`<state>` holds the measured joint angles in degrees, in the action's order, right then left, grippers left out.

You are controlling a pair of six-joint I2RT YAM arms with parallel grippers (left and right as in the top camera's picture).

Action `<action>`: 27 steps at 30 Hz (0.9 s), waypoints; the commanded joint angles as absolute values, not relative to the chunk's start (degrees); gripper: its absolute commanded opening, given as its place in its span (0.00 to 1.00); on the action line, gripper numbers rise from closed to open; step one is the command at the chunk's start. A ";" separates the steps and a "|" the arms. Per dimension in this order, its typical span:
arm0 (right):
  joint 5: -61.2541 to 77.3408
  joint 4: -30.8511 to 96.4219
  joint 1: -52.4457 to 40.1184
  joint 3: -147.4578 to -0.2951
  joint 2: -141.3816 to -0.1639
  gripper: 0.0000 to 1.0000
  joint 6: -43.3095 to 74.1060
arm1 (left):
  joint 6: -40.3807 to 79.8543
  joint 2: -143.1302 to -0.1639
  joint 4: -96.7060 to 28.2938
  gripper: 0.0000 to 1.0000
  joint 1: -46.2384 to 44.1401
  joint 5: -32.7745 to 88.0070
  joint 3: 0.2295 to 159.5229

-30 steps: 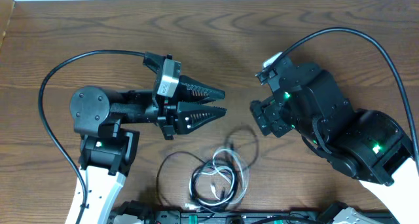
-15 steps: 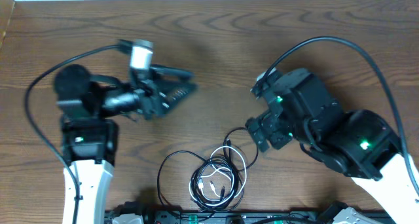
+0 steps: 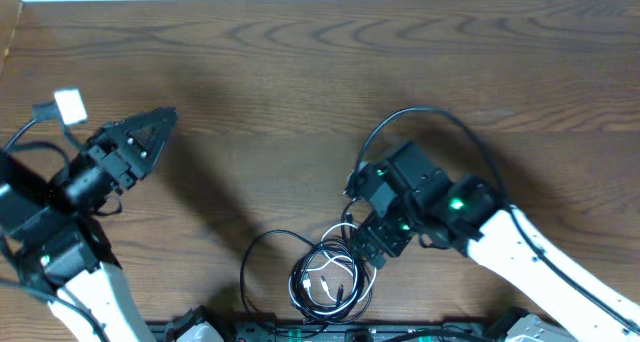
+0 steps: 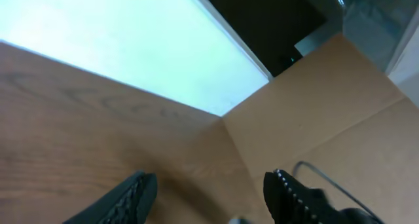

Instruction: Untangle cables

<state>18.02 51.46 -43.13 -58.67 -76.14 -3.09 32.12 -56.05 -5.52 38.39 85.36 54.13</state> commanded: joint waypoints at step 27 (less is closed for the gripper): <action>19.18 44.91 -48.97 -54.94 -98.35 0.98 -4.71 | 30.50 -50.43 -6.00 0.60 39.35 89.17 54.98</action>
<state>21.06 45.17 -48.73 -55.61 -96.84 -6.20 31.44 -50.74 -6.00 39.00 87.70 54.13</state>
